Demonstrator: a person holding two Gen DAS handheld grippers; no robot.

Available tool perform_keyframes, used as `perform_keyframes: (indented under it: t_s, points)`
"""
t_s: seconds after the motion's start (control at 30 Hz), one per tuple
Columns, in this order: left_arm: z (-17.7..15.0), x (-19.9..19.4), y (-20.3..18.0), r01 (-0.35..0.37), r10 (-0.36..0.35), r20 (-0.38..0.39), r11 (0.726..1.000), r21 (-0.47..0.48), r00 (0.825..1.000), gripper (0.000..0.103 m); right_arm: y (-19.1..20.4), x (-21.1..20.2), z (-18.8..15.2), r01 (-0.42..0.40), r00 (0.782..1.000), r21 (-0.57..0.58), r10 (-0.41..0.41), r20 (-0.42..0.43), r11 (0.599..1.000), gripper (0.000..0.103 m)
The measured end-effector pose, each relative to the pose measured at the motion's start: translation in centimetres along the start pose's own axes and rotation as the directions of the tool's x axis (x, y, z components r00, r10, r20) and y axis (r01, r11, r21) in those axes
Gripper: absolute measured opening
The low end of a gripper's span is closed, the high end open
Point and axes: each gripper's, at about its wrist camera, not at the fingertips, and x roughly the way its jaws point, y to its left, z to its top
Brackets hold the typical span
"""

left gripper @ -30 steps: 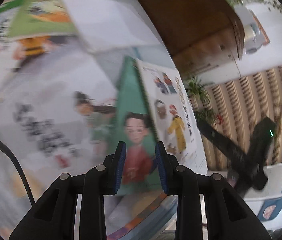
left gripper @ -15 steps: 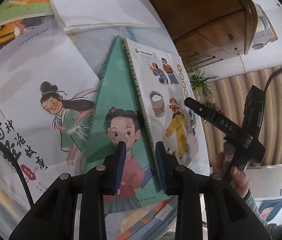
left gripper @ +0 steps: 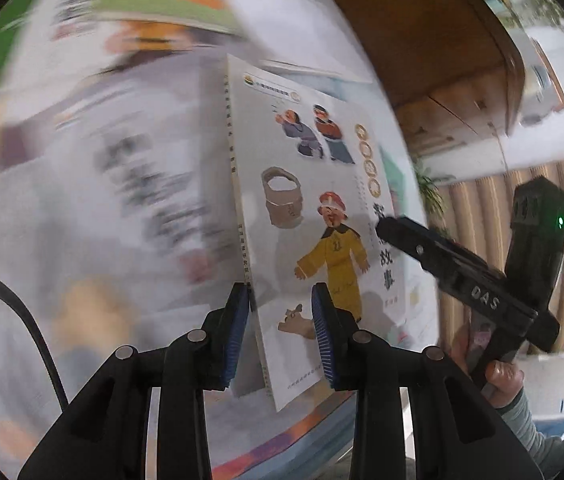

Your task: Organize books

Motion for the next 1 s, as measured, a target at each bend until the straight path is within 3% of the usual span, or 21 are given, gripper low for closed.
perform_keyframes:
  t_s: [0.13,0.27,0.33,0.4,0.53,0.67,0.73,0.8,0.87,1.0]
  points:
    - [-2.5,-3.8,5.3,-0.073,0.080,0.056,0.991,-0.113,0.995,0.028,6.0,2.3,-1.9,-0.075,0.996,-0.089,0.070,-0.058,0.993,0.060]
    - [-4.7,-7.8,11.3,-0.116,0.147,0.114,0.963,-0.243,0.983,0.028,13.3,4.9,-3.0,-0.138,0.987,-0.194,0.119,-0.106,0.971,0.061]
    - [-5.4,-9.7,14.1,-0.154,0.202,0.141,0.944,-0.293,0.969,0.028,17.2,6.7,-3.0,-0.189,0.977,-0.220,0.162,-0.136,0.957,0.061]
    - [-5.6,-11.1,16.5,-0.167,0.229,0.161,0.930,-0.329,0.960,0.028,20.7,7.8,-2.6,-0.214,0.976,-0.263,0.193,-0.105,0.941,0.066]
    - [-6.0,-14.0,21.1,-0.212,0.312,0.201,0.891,-0.402,0.929,0.028,26.5,10.8,-1.3,-0.258,0.965,-0.262,0.238,-0.108,0.930,0.065]
    - [-6.7,-16.0,23.7,-0.194,0.311,0.231,0.886,-0.422,0.922,0.028,28.2,10.8,-2.2,-0.258,0.964,-0.272,0.228,-0.139,0.927,0.065]
    - [-7.2,-15.8,24.6,-0.181,0.287,0.202,0.888,-0.423,0.936,0.028,27.8,10.3,-3.2,-0.201,0.977,-0.312,0.166,-0.133,0.929,0.059]
    - [-7.7,-15.1,24.8,-0.142,0.239,0.193,0.899,-0.413,0.952,0.028,27.0,10.1,-5.0,-0.163,0.982,-0.321,0.123,-0.141,0.933,0.042]
    - [-8.3,-14.9,24.6,-0.115,0.207,0.201,0.914,-0.390,0.957,0.028,25.8,10.3,-6.5,-0.156,0.981,-0.298,0.112,-0.160,0.942,0.038]
    - [-7.6,-14.1,24.1,-0.070,0.145,0.204,0.938,-0.338,0.968,0.029,27.0,10.1,-7.9,-0.120,0.990,-0.298,0.091,-0.110,0.947,0.039]
